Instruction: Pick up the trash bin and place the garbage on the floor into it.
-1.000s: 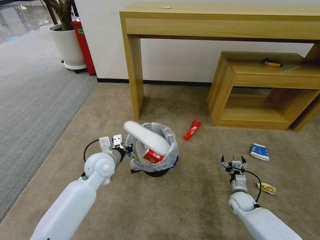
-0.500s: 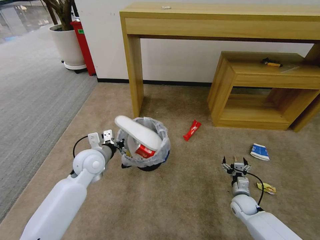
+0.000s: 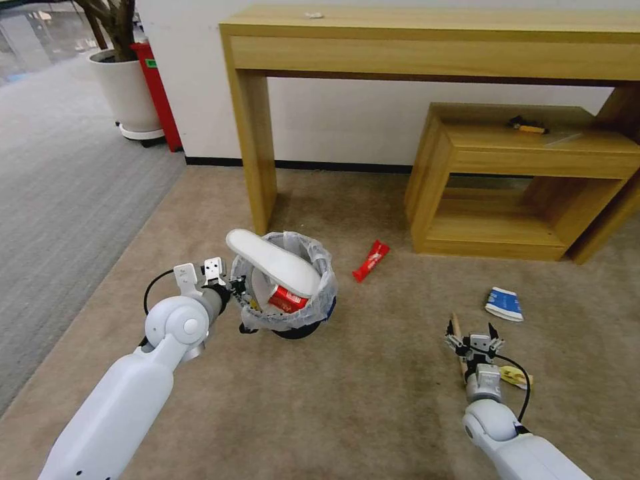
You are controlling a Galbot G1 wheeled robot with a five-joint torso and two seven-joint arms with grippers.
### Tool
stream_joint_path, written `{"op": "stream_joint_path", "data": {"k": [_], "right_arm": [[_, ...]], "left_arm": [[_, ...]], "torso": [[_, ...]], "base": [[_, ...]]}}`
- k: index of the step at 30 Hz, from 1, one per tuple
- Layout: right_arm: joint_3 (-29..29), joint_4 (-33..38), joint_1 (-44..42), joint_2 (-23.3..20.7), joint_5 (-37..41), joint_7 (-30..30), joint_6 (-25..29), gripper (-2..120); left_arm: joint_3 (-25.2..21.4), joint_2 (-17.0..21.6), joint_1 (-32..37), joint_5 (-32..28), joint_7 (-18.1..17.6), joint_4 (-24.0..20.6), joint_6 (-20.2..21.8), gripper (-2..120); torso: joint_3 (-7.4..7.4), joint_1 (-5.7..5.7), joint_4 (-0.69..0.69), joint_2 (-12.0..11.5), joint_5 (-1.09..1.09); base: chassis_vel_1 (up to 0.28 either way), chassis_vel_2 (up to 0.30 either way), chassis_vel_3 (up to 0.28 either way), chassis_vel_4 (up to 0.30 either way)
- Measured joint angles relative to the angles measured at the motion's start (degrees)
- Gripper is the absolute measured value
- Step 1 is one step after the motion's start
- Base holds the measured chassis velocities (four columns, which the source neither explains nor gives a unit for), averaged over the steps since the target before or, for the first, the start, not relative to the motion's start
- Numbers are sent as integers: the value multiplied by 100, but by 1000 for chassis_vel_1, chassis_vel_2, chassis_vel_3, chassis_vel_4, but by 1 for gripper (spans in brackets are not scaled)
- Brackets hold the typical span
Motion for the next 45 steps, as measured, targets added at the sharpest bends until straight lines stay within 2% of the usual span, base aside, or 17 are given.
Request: {"op": "stream_joint_path", "data": {"k": [6,11,19,30,33,36,39,42,44,45], "right_arm": [[-80,-193,-2,34,25,-16,-144,100],[-235,-572,70,327,455,-3,-552,100],[-360,-948,218,545,1044,-35,-1088,100],[-346,-1045,272,548,1159,-48,-1122,100],[-301,-1090,241,548,1190,-47,-1088,94],[-292,-1098,231,555,1198,-47,-1080,93],[-259,-1124,180,599,1208,-54,-1043,80],[-256,-1132,172,613,1207,-56,-1038,76],[-249,-1155,158,662,1196,-64,-1016,62],[-249,-1155,158,662,1196,-64,-1016,62]], "left_arm": [[-8,-6,47,24,-6,-43,-8,0],[-2,-37,88,51,-43,-98,-21,0],[-76,20,189,24,-58,-185,-30,0],[-129,19,254,18,-56,-253,-42,0],[-129,21,222,2,-58,-257,-47,0],[-129,21,209,-10,-61,-261,-46,0],[-122,31,174,-52,-91,-310,-47,0],[-121,31,175,-58,-95,-321,-47,0],[-125,35,194,-60,-101,-349,-47,0],[-125,35,194,-60,-101,-349,-47,0]], "torso": [[0,0,4,0,-4],[-1,0,9,0,-1],[0,0,3,0,-1],[0,0,4,0,-1],[0,0,4,0,-1],[-1,0,4,0,-1],[0,0,4,0,-1],[0,0,4,0,0],[-1,0,4,0,-1],[-1,0,4,0,-1]], "base": [[-64,-57,40,44],[37,27,-27,-19],[0,0,0,0],[0,0,0,0],[0,0,0,0],[0,0,0,0],[0,0,0,0],[0,0,0,0],[0,0,0,0],[0,0,0,0]]}}
